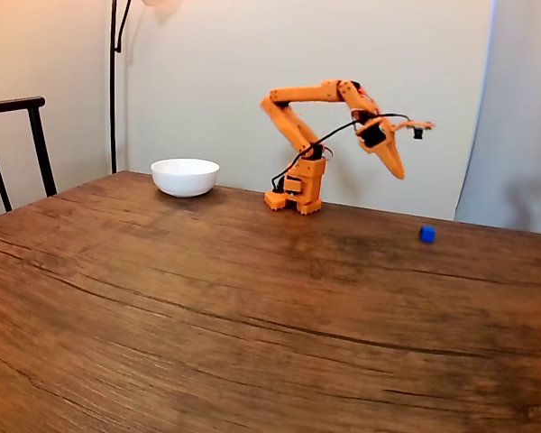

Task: Grasp the cube and drop it in the bowl

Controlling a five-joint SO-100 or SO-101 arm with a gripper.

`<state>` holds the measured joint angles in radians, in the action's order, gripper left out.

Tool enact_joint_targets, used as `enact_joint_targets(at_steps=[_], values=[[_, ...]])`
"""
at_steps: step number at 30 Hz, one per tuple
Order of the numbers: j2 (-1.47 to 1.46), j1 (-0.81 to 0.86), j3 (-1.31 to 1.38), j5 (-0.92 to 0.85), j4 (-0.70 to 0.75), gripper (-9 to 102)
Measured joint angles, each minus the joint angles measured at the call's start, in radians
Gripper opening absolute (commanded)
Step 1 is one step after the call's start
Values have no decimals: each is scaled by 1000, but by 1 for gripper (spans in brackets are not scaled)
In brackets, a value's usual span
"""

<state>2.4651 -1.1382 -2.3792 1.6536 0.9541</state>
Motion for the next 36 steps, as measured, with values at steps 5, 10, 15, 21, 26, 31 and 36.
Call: enact_joint_targets(at_steps=[5, 10, 15, 21, 26, 31, 36], values=[[-144, -25, 75, 0, 0, 0], [-259, -52, 123, 0, -28, 0], [-374, -63, 129, 0, -130, 0], [-472, -89, 130, 0, -221, 4], [-512, -106, 130, -46, -255, 22], [-549, -158, 130, -92, -276, 35], [-588, -176, 130, -97, -344, 40]])
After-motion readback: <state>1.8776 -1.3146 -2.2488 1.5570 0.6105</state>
